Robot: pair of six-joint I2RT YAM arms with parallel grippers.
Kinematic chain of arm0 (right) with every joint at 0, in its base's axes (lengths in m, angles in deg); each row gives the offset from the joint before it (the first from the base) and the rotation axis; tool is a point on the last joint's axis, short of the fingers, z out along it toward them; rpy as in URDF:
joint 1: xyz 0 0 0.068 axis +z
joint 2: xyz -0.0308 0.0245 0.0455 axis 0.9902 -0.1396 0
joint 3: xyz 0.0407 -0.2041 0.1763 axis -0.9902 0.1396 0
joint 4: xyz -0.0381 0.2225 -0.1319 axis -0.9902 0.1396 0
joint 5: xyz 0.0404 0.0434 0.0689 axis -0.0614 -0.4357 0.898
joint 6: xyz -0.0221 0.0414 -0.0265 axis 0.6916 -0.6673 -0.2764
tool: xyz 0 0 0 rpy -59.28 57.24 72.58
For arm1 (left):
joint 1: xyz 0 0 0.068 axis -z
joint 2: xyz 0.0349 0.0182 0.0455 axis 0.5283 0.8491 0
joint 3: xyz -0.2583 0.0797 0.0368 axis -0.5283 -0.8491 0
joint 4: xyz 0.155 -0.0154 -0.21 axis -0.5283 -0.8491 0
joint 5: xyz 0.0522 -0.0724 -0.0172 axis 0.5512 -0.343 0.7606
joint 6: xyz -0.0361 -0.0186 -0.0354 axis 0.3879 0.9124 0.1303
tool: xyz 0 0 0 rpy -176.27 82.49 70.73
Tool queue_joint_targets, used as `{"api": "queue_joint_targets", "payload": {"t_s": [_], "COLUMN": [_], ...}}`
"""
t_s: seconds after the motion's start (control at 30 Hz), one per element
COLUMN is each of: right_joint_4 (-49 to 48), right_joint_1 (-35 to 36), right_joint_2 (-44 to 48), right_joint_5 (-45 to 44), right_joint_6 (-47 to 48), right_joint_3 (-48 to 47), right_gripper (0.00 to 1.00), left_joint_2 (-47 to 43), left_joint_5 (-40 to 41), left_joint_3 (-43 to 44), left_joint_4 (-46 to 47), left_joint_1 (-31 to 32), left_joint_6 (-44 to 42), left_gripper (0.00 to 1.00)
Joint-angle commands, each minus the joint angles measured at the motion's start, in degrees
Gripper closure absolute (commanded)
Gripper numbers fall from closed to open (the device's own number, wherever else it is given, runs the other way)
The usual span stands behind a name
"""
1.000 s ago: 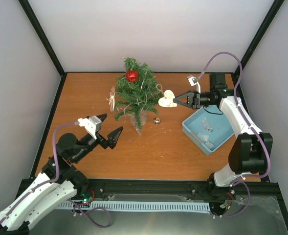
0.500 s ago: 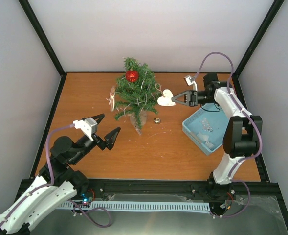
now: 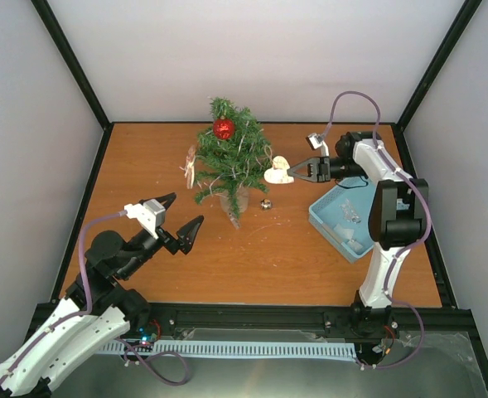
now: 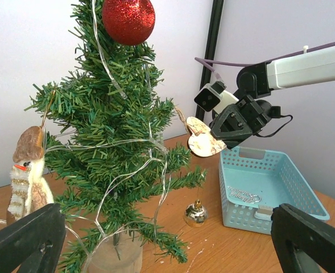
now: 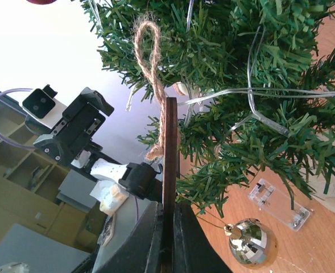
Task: Decorate the small christmas tree
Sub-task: Hang the decoration item on the Christmas tree.
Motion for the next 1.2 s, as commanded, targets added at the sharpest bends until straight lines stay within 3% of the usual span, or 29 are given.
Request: {"api": "queue_joint_targets", "payload": {"t_s": [0.0,0.7,1.17], "right_joint_4": [2.04,2.04,2.05], "right_joint_1": [0.25,0.84,0.97], "right_joint_2": [-1.16,-6.72,-5.26], "right_joint_5": [5.83,6.58,4.65], "right_joint_6": [1.67,-3.95,-7.36], "right_joint_3": [-3.15,-8.7,-10.61], "right_gripper": [0.97,0.97,0.97], "left_joint_2": [-0.69,-2.89,-4.04], "left_joint_5": [0.75,1.72,1.76], "left_joint_3": [1.19,1.01,0.78], "left_joint_4": [-0.55,-1.16,-1.01], "left_joint_1": [0.03,0.03,-0.02], "left_joint_6": [-1.19,-1.09,-0.64], "left_gripper": [0.0,0.0,0.0]}}
